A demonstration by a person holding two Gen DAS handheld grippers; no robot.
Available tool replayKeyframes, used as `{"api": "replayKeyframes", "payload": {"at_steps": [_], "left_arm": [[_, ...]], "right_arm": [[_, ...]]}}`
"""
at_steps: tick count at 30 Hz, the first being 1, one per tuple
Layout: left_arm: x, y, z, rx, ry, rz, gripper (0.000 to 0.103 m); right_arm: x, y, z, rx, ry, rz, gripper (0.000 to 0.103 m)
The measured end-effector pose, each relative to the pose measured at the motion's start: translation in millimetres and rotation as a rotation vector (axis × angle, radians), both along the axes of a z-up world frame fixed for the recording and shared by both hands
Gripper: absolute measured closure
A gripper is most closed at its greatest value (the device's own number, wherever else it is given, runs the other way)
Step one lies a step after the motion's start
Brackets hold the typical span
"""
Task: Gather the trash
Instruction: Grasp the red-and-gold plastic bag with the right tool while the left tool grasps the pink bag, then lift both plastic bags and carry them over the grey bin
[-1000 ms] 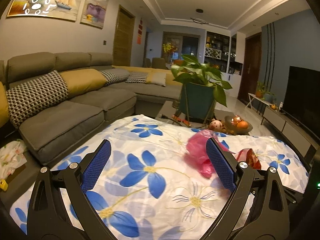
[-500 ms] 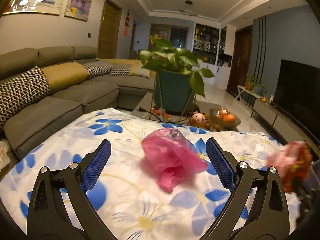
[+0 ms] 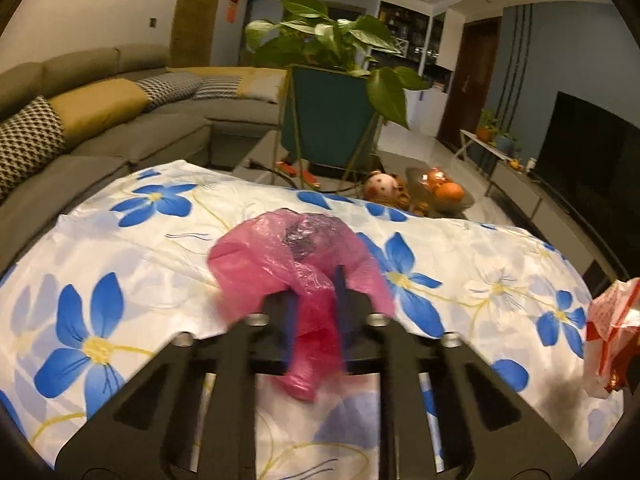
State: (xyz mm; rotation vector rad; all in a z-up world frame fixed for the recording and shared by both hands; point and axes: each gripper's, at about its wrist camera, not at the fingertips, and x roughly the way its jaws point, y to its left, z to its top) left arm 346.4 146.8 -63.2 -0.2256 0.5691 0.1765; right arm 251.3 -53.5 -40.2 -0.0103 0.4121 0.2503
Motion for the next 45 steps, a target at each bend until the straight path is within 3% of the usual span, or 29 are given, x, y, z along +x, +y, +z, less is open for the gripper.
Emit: {"api": "replayKeyframes", "payload": {"at_steps": [4,13,18,33,45], "left_arm": [[-11.8,-9.4,6.0,0.019,-0.025,-0.017,0.101],[-78.4,-69.9,39.4,0.14,-0.103,-0.069,0.101],[-115.1,-110.2,57.1,0.169,-0.151,-0.115,0.101],[-155.4,-239.8,77.8,0.153,-0.216,-0.336,0.101],[-140.5,-358.8,76.1,0.084,-0.245,-0.56,0.101]], "right_arm": [[-2.8,-1.0,0.4,0.005,0.002,0.003,0.101],[-25.5,-18.7,6.5,0.033,0.002,0.03,0.101],[-45.7,-41.3,15.8,0.042,-0.014,0.011,0.101],[-97.6,-143.3,41.0,0.042,-0.081,-0.151,0.101],[-104.7,-256.3,34.3,0.061,-0.099,-0.391,0.101]]}}
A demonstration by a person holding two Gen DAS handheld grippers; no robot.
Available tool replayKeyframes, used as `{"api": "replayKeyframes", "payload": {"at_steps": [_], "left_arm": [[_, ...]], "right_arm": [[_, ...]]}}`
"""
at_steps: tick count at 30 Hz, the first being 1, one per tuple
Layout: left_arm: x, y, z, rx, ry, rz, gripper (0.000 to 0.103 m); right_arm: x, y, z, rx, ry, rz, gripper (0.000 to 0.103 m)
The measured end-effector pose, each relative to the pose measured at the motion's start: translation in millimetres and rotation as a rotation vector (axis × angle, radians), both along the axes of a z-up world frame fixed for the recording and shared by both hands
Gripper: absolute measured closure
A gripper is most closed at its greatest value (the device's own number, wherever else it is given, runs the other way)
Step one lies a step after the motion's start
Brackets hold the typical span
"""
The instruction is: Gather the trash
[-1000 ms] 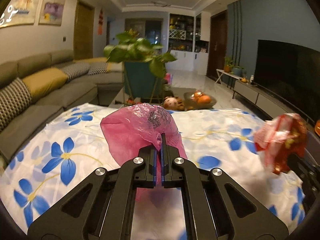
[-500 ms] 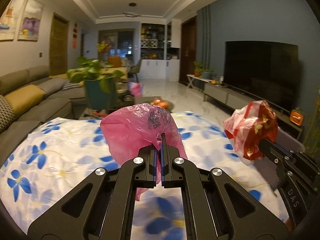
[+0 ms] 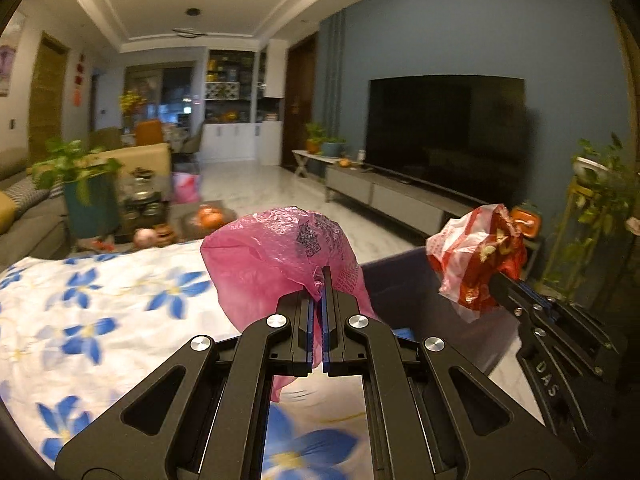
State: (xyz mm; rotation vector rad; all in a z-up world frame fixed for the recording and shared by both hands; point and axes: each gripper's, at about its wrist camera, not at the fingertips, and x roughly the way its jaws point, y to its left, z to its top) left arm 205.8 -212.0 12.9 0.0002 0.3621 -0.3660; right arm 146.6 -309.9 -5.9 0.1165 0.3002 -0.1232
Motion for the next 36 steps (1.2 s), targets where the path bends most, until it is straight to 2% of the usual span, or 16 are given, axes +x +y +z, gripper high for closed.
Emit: {"api": "replayKeyframes", "payload": {"at_steps": [5,9,15,18,22,23,24,26,27,30,31,35,36], "left_arm": [[15.4,-34.4,-8.4,-0.027,0.013,-0.088,0.101],[31.4,-46.4,-15.7,-0.022,0.0,-0.122,0.101],[52.4,-59.7,-34.4,-0.028,0.061,-0.183,0.1],[53.7,-64.3,-45.0,-0.014,0.085,-0.212,0.09],[53.5,-57.7,-50.8,-0.014,0.081,-0.202,0.051],[51.6,-56.8,-50.3,-0.018,0.077,-0.197,0.047],[51.2,-53.1,-50.2,-0.02,0.073,-0.183,0.045],[48.5,-49.1,-49.6,-0.011,0.067,-0.151,0.035],[47.5,-43.6,-48.2,-0.007,0.059,-0.124,0.032],[42.8,-29.2,-44.3,-0.001,0.045,-0.053,0.022],[40.3,-23.2,-43.1,0.004,0.039,-0.027,0.018],[30.4,-0.4,-37.6,0.031,0.025,0.07,0.012],[27.2,4.5,-37.3,0.032,0.026,0.085,0.011]], "right_arm": [[5.4,-30.0,-10.2,0.02,0.015,-0.049,0.101],[9.3,-41.2,-18.6,0.021,0.025,-0.064,0.101],[21.3,-46.5,-25.7,0.026,0.048,-0.069,0.1],[23.2,-47.5,-29.3,0.029,0.053,-0.07,0.1],[29.2,-51.3,-31.8,0.032,0.068,-0.075,0.096],[31.3,-52.7,-31.7,0.036,0.072,-0.075,0.095],[31.7,-53.6,-32.1,0.038,0.075,-0.075,0.091],[31.1,-54.0,-32.7,0.036,0.072,-0.083,0.081],[30.2,-54.0,-32.5,0.037,0.07,-0.085,0.071],[25.5,-52.3,-32.4,0.041,0.064,-0.093,0.065],[24.5,-51.6,-32.4,0.043,0.065,-0.092,0.059],[19.2,-40.4,-30.8,0.027,0.068,-0.092,0.039],[17.0,-35.7,-30.3,0.018,0.068,-0.093,0.03]]}}
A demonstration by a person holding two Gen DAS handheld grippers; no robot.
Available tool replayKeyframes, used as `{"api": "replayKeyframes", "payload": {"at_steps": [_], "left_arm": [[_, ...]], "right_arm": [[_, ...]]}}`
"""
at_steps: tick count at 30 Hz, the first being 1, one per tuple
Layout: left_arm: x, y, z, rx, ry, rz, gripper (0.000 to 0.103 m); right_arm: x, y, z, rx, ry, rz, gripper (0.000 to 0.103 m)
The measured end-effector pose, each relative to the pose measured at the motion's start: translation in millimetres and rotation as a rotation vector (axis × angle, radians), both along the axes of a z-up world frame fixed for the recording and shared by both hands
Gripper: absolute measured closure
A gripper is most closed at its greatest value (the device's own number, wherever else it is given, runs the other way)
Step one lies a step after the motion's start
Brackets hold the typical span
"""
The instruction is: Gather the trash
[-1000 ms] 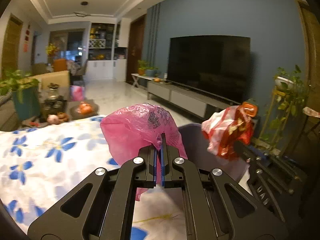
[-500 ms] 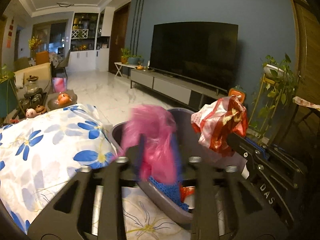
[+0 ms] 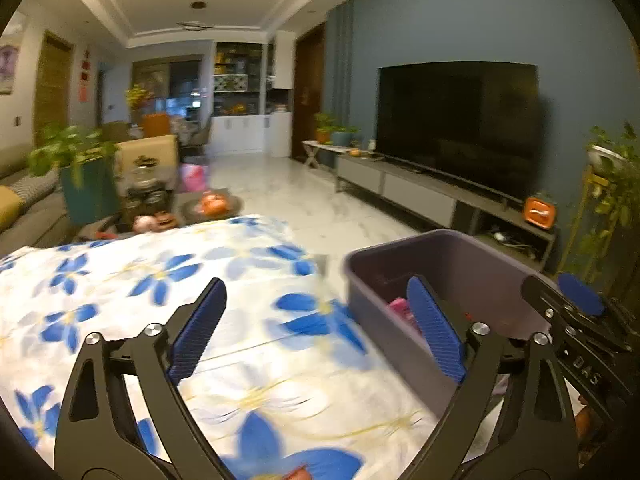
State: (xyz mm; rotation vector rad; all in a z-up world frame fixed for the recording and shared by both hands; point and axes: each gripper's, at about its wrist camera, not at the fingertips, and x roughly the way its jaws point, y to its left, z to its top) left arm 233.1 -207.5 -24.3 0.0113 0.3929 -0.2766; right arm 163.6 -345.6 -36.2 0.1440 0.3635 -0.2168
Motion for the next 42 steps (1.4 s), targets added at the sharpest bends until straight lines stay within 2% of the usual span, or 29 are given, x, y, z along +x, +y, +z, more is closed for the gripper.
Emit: {"api": "replayKeyframes", "payload": {"at_steps": [1,3,5,7,20,29,42], "left_arm": [[-3.1,5.9,0.6,0.001,0.005,0.012,0.009],[-10.4,18.2,2.6,0.005,0.009,0.045,0.007],[-19.1,29.8,4.1,0.009,0.01,0.066,0.006],[-27.5,39.8,5.5,0.01,0.011,0.088,0.006],[-93.1,100.7,19.3,0.068,-0.019,0.214,0.006],[-126.5,133.5,28.1,0.034,-0.022,0.239,0.006],[-166.3,167.7,31.9,0.026,-0.036,0.263,0.006]], "right_arm": [[-0.9,2.4,0.9,-0.006,0.001,0.0,0.023],[-4.1,11.2,2.3,-0.017,0.0,0.0,0.016],[-8.2,20.9,3.3,-0.026,0.001,0.011,0.014],[-10.7,30.6,5.8,-0.032,0.012,0.017,0.005],[-45.8,86.0,23.3,-0.055,0.023,0.061,0.005],[-83.4,120.5,39.5,-0.08,-0.015,0.092,0.005],[-126.6,161.9,49.2,-0.108,-0.053,0.131,0.005]]}}
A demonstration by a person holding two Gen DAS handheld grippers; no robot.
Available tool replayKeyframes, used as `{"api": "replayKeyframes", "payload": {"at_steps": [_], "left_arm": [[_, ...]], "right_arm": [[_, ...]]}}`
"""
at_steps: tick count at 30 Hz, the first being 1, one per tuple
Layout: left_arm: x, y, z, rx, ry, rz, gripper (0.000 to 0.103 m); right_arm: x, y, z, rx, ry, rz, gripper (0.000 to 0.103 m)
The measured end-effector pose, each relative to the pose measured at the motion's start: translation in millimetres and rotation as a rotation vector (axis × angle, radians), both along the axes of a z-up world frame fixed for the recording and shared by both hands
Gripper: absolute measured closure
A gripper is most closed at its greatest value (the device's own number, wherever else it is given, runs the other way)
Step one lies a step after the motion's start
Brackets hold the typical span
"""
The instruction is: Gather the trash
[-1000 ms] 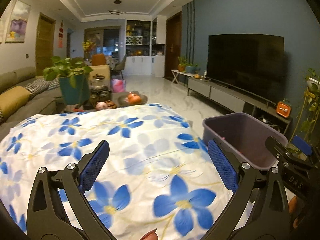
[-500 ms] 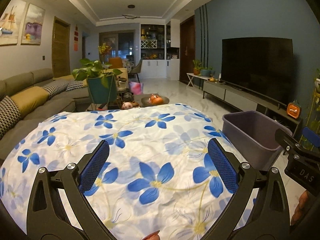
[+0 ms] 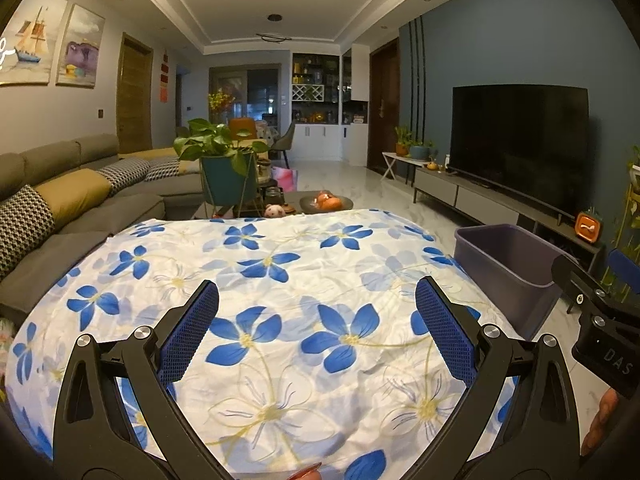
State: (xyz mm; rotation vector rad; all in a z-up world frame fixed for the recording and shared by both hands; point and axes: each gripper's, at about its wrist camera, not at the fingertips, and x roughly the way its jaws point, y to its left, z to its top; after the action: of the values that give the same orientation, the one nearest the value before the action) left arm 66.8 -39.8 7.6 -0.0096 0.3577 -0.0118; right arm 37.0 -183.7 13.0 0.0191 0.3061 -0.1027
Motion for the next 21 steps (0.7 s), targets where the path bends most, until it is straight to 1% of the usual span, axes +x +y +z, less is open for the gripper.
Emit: {"api": "replayKeyframes", "payload": {"at_steps": [9,21], "left_arm": [[-12.2,13.9,1.9,-0.019,-0.008,0.008,0.006],[-17.4,19.9,1.0,-0.021,-0.009,0.013,0.006]], "right_arm": [[-10.8,18.1,5.0,-0.017,-0.02,0.022,0.005],[-15.0,26.7,4.5,-0.021,-0.025,0.03,0.005]]}}
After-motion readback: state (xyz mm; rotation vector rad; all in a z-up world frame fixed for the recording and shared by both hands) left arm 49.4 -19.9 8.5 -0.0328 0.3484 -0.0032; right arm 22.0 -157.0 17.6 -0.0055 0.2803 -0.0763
